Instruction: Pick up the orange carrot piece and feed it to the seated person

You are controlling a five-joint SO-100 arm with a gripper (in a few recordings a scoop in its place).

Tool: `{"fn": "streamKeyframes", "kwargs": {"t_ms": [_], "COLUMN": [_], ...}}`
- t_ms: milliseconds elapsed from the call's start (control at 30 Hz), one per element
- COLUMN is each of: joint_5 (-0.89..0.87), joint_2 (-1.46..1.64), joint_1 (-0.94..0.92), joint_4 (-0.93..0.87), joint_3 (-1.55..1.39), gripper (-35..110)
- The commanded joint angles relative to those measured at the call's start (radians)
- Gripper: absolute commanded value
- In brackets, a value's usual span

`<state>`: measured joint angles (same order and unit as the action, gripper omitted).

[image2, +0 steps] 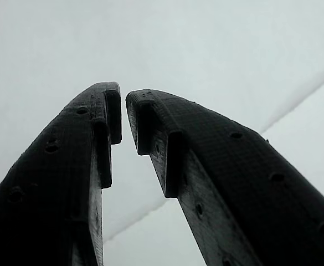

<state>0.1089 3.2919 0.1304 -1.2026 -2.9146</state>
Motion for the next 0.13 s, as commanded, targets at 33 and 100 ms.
{"fn": "streamKeyframes", "kwargs": {"t_ms": [33,100], "joint_5": [0.000,0.000], "joint_2": [0.012,0.012], "joint_1": [0.023,0.023], "joint_4": [-0.014,-0.014], "joint_3": [0.014,0.014], "gripper": [-3,-3]}}
